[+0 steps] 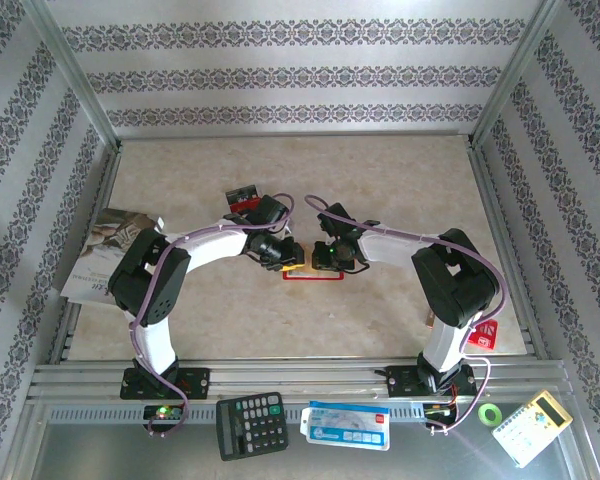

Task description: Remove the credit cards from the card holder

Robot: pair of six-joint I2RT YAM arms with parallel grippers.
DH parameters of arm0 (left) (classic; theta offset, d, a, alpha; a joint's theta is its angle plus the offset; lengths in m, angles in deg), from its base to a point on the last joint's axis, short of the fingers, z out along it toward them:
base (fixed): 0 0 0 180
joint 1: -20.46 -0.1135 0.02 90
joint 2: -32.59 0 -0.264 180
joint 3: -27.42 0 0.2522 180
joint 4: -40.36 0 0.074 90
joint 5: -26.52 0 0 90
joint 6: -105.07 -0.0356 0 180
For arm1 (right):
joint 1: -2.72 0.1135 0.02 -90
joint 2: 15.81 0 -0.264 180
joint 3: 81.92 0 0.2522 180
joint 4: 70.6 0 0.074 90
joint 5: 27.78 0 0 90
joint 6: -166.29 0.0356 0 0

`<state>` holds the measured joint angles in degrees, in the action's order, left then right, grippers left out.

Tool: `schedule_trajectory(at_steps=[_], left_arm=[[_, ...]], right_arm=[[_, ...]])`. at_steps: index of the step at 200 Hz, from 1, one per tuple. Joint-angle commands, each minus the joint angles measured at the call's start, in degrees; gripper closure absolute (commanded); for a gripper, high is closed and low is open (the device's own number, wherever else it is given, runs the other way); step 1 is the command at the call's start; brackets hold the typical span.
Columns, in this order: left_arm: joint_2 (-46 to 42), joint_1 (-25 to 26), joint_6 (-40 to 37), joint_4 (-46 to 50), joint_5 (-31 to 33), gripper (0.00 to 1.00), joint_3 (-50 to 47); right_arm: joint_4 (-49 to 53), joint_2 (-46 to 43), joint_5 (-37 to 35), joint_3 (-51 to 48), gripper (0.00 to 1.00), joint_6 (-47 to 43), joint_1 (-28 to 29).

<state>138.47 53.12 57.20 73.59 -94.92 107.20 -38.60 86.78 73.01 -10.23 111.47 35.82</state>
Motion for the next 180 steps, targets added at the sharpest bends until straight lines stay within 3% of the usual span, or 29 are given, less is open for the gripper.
schedule_trajectory(at_steps=[1,36,90,137,180], left_arm=[[1.82,0.91,0.27,-0.95,-0.81,0.73,1.17],[3.56,0.91,0.52,-2.38,-2.21,0.73,2.0],[4.58,0.82,0.12,-2.85,-1.86,0.83,3.94],[2.57,-0.01,-2.28,1.74,2.87,1.0,3.01],[-1.5,-0.75,-6.14,7.66,7.19,1.0,0.64]], right_arm=[[0.74,3.23,-1.56,-2.1,0.75,0.37,-0.49],[0.09,2.82,-0.88,-2.41,0.75,0.42,-0.8],[-0.85,1.86,0.2,-2.72,0.76,0.57,-1.02],[-3.99,-4.08,1.41,-4.12,0.73,-0.19,-1.02],[-9.27,-9.62,5.36,-5.14,0.69,0.49,0.13]])
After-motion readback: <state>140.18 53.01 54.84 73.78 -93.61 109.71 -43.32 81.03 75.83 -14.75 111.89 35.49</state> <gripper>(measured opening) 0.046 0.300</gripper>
